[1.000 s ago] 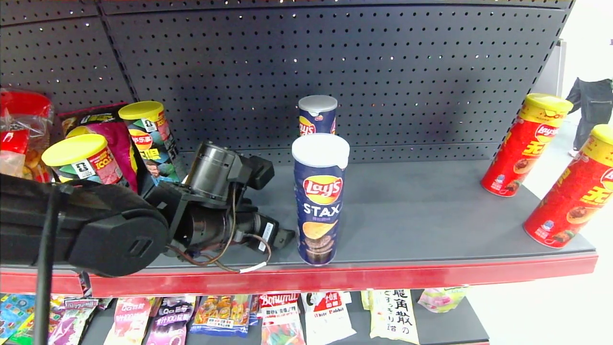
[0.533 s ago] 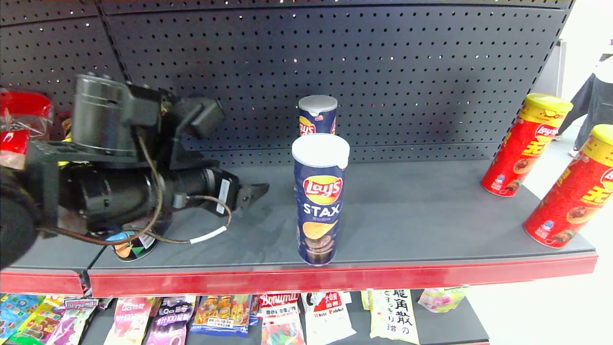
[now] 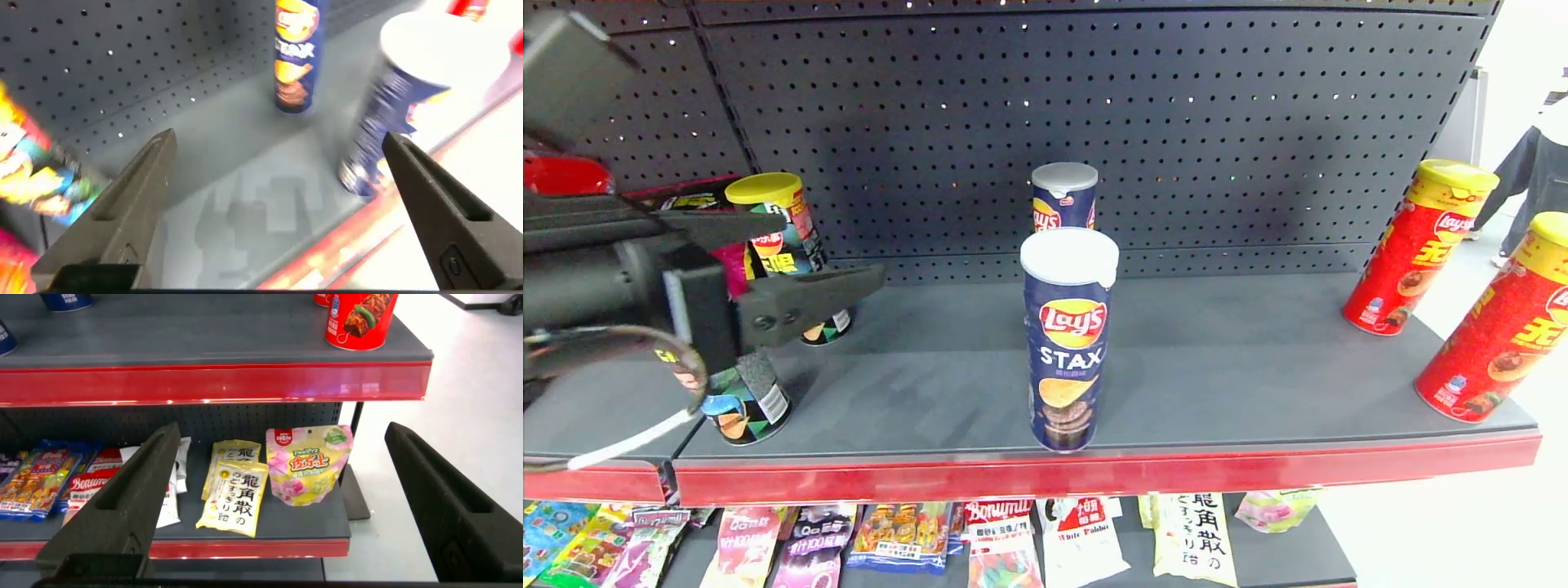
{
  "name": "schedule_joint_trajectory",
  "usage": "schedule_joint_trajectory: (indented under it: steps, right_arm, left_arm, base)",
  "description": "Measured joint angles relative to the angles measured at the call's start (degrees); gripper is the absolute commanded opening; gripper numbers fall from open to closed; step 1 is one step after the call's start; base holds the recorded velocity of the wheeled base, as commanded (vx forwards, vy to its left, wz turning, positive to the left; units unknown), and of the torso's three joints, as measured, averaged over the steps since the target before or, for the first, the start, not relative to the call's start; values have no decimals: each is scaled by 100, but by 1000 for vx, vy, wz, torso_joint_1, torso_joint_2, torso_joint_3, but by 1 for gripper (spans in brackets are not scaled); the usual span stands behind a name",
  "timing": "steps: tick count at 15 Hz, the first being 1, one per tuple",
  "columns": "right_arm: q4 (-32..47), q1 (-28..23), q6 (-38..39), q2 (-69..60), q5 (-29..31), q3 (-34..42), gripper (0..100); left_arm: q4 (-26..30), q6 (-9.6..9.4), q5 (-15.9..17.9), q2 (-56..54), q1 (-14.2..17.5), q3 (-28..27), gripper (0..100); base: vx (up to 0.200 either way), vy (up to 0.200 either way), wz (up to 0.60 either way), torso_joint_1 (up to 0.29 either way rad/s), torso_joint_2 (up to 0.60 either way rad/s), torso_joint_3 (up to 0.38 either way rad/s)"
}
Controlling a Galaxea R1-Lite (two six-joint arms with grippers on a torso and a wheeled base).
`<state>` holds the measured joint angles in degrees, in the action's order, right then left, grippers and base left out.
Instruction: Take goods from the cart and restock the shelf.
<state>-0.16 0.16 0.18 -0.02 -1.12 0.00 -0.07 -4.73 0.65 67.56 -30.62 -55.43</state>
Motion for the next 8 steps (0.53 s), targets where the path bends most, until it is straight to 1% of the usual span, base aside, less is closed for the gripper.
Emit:
schedule_joint_trajectory:
  steps: [2, 4, 6, 7, 8]
  right_arm:
    - [-2, -2, -2, 0, 0, 0, 100]
    - [-2, -2, 0, 0, 1, 0, 100]
    - [-2, 2, -2, 0, 1, -5, 100]
    - [0, 2, -2, 0, 0, -2, 100]
    - [-2, 2, -2, 0, 1, -2, 100]
  left_arm:
    - [425, 0, -16, -708, 78, 202, 100]
    - [1047, 6, -138, -1658, 306, 516, 100]
    - [1876, 52, -299, -2649, 627, 855, 100]
    - [2375, 137, -445, -3162, 841, 1042, 100]
    - [2795, 227, -568, -3615, 1134, 1243, 100]
  base:
    - [0, 0, 0, 0, 0, 0]
    - [0, 0, 0, 0, 0, 0]
    - [0, 0, 0, 0, 0, 0]
    - [0, 0, 0, 0, 0, 0]
    - [0, 0, 0, 0, 0, 0]
